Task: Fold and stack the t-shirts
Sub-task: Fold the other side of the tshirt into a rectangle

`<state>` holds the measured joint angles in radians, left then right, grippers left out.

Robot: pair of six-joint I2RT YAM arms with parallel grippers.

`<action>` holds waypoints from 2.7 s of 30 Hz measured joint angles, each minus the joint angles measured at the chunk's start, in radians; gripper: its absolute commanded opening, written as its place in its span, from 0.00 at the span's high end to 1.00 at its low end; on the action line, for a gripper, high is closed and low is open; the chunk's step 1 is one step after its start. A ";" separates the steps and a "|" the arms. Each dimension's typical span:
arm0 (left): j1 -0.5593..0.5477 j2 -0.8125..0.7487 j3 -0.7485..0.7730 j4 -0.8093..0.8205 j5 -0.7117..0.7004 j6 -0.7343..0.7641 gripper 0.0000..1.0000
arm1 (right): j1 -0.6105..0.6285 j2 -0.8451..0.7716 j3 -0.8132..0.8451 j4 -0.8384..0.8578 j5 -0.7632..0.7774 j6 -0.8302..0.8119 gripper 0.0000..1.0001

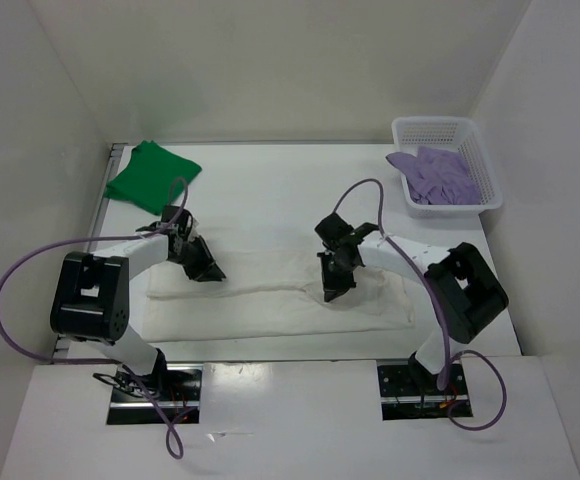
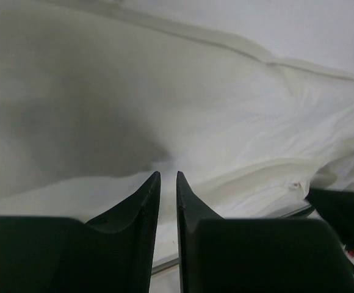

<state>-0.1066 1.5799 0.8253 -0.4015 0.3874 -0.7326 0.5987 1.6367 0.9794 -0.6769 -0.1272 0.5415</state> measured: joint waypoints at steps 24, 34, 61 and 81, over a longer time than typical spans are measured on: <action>-0.036 0.055 0.049 0.125 0.002 -0.085 0.77 | -0.356 -0.134 0.092 -0.009 -0.019 0.025 0.82; -0.033 0.140 0.045 0.183 0.026 -0.108 0.77 | -0.503 -0.063 0.036 0.056 0.100 0.043 0.59; 0.238 0.266 0.298 0.131 -0.050 -0.103 0.78 | -0.420 0.494 0.615 0.190 0.135 0.130 0.67; -0.102 -0.027 0.132 0.197 -0.069 -0.112 0.75 | -0.153 0.069 0.330 0.149 0.034 0.053 0.56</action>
<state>-0.2085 1.5524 0.9573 -0.2047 0.3187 -0.8444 0.4458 1.7054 1.3090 -0.5282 -0.0937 0.5945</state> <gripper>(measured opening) 0.239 0.284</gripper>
